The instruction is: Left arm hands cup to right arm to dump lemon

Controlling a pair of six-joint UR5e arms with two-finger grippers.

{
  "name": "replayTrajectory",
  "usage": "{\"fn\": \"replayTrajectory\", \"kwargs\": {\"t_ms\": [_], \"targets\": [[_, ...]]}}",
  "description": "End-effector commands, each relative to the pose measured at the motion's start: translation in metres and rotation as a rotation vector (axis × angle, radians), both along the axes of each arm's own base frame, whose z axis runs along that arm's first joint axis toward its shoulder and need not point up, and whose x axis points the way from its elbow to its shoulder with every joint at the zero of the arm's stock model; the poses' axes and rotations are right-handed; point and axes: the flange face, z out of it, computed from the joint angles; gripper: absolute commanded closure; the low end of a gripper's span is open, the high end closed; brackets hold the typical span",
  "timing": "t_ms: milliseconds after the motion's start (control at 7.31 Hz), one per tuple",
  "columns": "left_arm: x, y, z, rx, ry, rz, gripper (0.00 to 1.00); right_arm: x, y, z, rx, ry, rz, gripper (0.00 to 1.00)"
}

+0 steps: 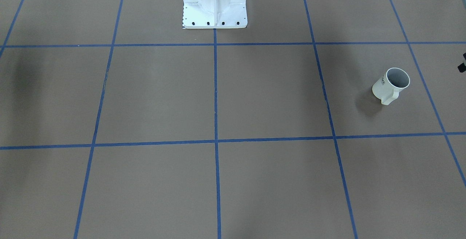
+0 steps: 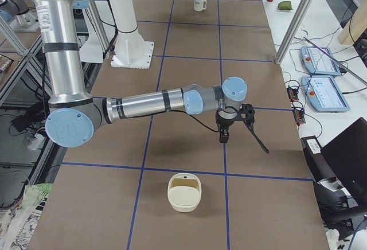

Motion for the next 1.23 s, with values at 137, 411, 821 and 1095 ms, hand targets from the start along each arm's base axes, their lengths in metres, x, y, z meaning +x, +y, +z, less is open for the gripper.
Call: {"fn": "replayTrajectory", "kwargs": {"t_ms": [137, 411, 821, 1095], "targets": [[0.116, 0.022, -0.004, -0.033, 0.024, 0.073, 0.0, -0.049, 0.001, -0.012, 0.106, -0.025, -0.086, 0.0], [0.115, 0.041, 0.037, -0.016, -0.022, 0.07, 0.0, -0.052, -0.001, -0.014, 0.113, -0.026, -0.092, 0.0], [0.118, 0.041, 0.044, -0.042, -0.021, 0.075, 0.0, -0.059, 0.001, -0.015, 0.115, -0.027, -0.104, 0.0], [0.123, 0.034, 0.043, -0.049, -0.014, 0.074, 0.0, -0.059, 0.001, -0.014, 0.113, -0.027, -0.104, 0.0]]}}
